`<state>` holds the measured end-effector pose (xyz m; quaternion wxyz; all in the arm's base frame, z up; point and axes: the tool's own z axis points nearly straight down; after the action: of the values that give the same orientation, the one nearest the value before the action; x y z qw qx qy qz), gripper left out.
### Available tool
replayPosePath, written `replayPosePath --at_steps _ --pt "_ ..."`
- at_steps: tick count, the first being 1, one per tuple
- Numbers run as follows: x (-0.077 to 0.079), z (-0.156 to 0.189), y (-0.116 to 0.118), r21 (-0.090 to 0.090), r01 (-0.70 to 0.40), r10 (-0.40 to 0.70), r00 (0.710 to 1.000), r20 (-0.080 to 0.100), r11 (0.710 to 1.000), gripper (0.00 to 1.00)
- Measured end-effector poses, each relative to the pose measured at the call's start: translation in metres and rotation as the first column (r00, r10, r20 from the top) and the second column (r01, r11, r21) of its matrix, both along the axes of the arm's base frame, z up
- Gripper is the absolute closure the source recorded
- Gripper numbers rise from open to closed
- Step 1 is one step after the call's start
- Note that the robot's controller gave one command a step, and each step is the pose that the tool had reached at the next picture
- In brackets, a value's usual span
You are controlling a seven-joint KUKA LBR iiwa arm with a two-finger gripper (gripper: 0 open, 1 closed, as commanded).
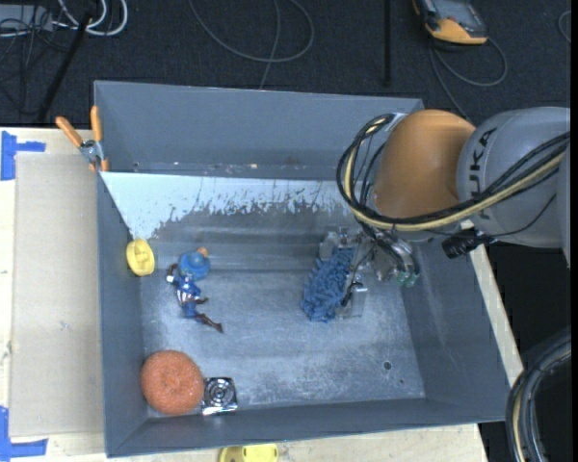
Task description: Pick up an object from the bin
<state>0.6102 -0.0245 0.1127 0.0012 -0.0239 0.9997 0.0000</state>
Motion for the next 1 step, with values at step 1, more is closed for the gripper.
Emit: replayPosePath --at_steps 1 --pt "-0.0014 -0.0355 -0.0385 0.001 0.005 -0.005 1.0 -0.003 1.0 1.0"
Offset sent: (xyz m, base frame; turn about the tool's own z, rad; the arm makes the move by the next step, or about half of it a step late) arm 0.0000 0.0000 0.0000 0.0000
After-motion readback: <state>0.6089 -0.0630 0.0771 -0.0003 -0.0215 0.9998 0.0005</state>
